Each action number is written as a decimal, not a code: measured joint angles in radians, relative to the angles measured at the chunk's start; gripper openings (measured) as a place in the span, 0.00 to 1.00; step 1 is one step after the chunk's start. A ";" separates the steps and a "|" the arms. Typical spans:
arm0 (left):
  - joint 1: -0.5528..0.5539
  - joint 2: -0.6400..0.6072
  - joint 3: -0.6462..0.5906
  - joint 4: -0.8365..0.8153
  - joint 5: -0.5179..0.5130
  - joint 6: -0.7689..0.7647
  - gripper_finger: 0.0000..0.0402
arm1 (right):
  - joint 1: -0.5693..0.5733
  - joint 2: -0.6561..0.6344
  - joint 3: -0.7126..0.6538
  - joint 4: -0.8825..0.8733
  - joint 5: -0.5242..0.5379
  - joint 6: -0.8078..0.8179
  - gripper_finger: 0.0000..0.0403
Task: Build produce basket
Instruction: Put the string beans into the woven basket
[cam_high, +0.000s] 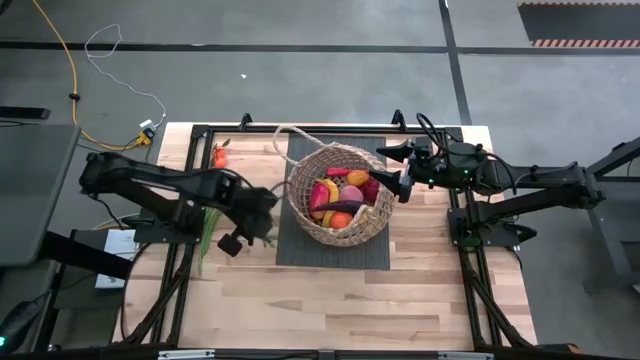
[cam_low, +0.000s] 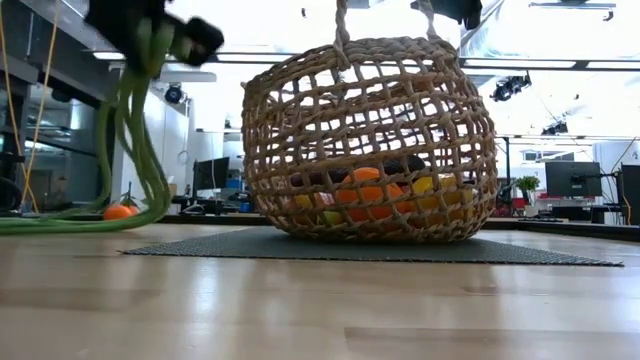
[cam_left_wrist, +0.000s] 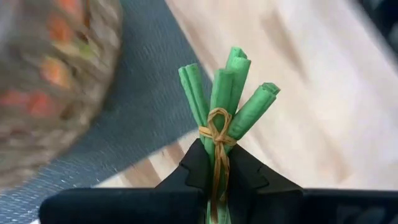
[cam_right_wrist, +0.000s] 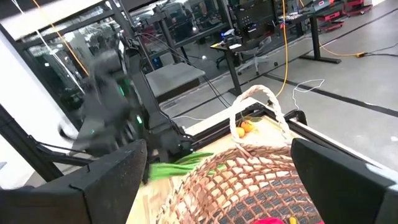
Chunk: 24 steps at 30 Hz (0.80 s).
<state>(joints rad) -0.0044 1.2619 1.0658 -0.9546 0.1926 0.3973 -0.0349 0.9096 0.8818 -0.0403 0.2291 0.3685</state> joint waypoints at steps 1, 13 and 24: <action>0.000 -0.022 0.020 0.001 0.003 -0.030 0.03 | 0.000 0.000 0.000 0.000 0.000 -0.007 0.96; 0.062 -0.149 0.413 0.173 -0.186 -0.277 0.03 | 0.000 0.000 0.000 0.023 -0.003 -0.011 0.96; 0.068 -0.065 0.737 0.167 -0.173 -0.434 0.02 | 0.003 0.022 0.136 -0.045 -0.052 -0.093 0.96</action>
<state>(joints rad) 0.0632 1.1970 1.8024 -0.7880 0.0199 -0.0370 -0.0319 0.9313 1.0176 -0.0852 0.1767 0.2757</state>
